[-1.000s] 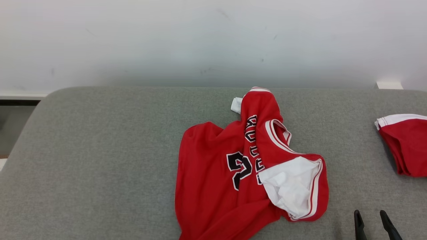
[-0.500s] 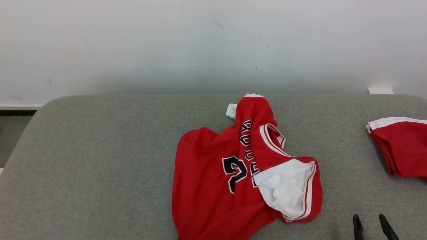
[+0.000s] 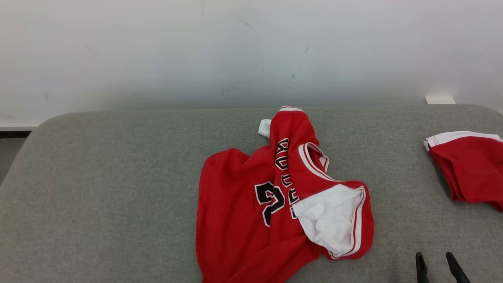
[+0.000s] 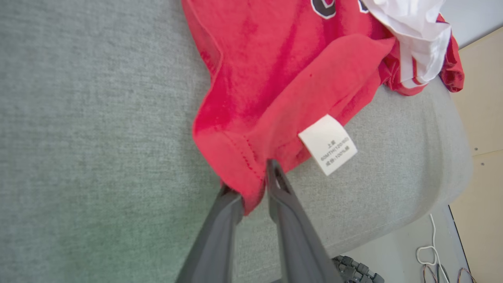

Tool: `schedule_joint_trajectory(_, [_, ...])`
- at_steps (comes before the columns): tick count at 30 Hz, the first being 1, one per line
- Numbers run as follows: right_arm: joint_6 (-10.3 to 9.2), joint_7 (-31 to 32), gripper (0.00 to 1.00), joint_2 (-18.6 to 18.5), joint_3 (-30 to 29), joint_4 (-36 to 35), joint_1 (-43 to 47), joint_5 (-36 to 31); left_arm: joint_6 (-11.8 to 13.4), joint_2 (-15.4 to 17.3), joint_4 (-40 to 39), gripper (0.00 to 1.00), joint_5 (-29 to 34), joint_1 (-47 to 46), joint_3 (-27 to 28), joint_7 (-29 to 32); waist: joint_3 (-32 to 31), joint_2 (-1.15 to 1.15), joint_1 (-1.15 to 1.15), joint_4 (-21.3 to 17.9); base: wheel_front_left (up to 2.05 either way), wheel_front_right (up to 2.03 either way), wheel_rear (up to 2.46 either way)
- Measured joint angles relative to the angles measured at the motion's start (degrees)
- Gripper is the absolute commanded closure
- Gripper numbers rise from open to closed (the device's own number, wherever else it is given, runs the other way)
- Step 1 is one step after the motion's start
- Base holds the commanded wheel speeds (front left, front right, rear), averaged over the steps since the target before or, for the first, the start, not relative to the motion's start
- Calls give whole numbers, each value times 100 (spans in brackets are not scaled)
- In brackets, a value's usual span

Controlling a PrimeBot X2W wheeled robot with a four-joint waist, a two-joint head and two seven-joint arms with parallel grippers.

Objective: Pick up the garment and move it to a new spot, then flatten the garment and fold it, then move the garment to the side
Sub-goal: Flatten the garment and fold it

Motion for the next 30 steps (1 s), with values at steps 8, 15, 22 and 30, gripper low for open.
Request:
schedule_joint_trajectory(8, [0, 1, 0, 1, 29, -2, -21, -15, -272, -100, 101, 100, -192, -237, -54, 54, 18, 0, 0, -35, 0, 0, 0])
schedule_joint_trajectory(15, [0, 1, 0, 0, 130, -5, -176, -15, -346, 203, 22, 100, -119, -1540, 276, 316, 120, 0, 0, -221, 0, 0, 0])
schedule_joint_trajectory(22, [0, 0, 0, -1, 334, 49, -482, 49, -408, 493, 803, 100, -34, -3618, 661, 740, 299, 0, 0, -627, 0, 0, 0])
schedule_joint_trajectory(30, [0, 1, 0, 0, 534, 179, -612, 240, -556, 751, 2195, 100, 275, -5314, 750, 543, 462, 0, 0, -1321, 0, 0, 0])
